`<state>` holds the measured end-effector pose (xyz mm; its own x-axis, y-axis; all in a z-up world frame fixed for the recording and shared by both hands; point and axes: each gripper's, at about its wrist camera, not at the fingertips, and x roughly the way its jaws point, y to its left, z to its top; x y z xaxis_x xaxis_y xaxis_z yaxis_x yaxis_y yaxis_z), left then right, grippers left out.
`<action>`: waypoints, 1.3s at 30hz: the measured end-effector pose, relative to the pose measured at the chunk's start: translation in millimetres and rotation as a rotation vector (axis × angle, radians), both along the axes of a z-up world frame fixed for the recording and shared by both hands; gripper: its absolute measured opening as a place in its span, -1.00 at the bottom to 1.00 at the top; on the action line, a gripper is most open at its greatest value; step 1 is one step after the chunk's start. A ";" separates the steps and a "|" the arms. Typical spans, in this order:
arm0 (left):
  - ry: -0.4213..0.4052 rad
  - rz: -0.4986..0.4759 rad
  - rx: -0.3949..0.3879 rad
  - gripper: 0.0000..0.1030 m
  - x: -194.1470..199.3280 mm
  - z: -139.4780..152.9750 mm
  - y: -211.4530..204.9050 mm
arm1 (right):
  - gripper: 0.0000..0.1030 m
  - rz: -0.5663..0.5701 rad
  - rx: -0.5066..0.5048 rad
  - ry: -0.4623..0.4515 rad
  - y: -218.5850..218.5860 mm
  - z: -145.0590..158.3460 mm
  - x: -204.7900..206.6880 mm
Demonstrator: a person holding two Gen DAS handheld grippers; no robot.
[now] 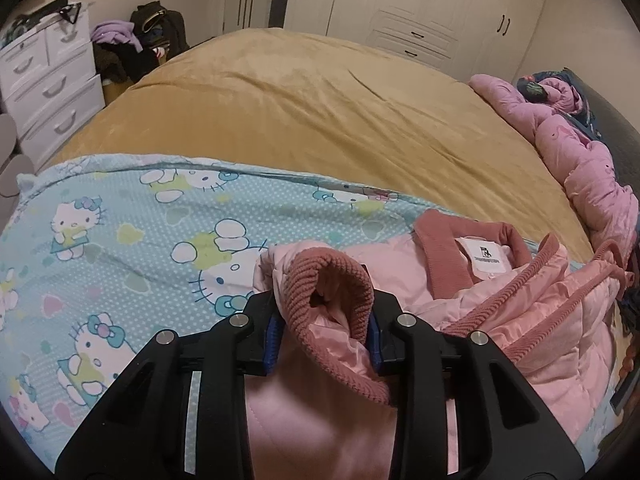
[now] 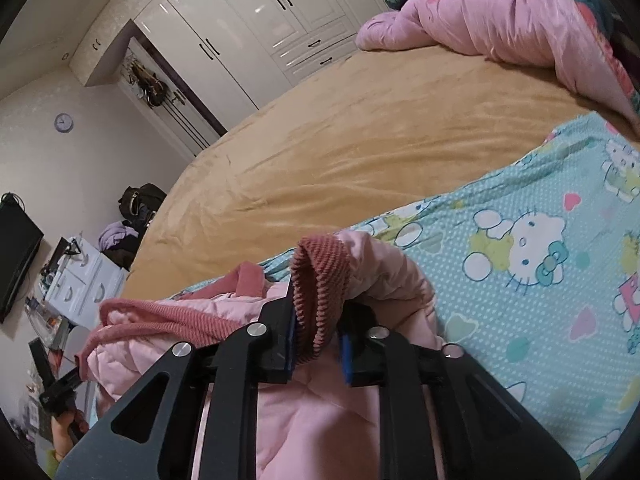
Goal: Fold large clothes
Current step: 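Lift the hem with both tools and fold it toward the collar, then release the hem and press the folded jacket flat with both tools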
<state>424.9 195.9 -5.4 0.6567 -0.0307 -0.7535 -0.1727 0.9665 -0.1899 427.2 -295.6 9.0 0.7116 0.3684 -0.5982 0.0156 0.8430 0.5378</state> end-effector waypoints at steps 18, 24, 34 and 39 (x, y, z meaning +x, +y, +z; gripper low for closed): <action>-0.019 0.016 -0.004 -0.27 -7.1 7.1 -5.2 | 0.80 0.324 -0.186 -0.117 133.2 25.7 -130.6; -0.090 0.033 0.061 0.58 -26.1 35.7 -10.3 | 0.73 0.330 -0.314 0.027 186.3 -22.2 -104.5; -0.185 0.121 0.034 0.82 -98.4 35.9 1.9 | 0.88 0.282 -0.299 0.027 203.9 -39.3 -86.9; -0.085 0.191 -0.056 0.82 -107.0 -22.0 31.1 | 0.82 0.292 -0.065 -0.127 138.2 -0.1 -103.8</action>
<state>317.8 227.0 -27.4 0.7155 0.0602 -0.6960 -0.3332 0.9050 -0.2643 323.3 -157.4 9.0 0.6521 0.5318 -0.5403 -0.2957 0.8346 0.4647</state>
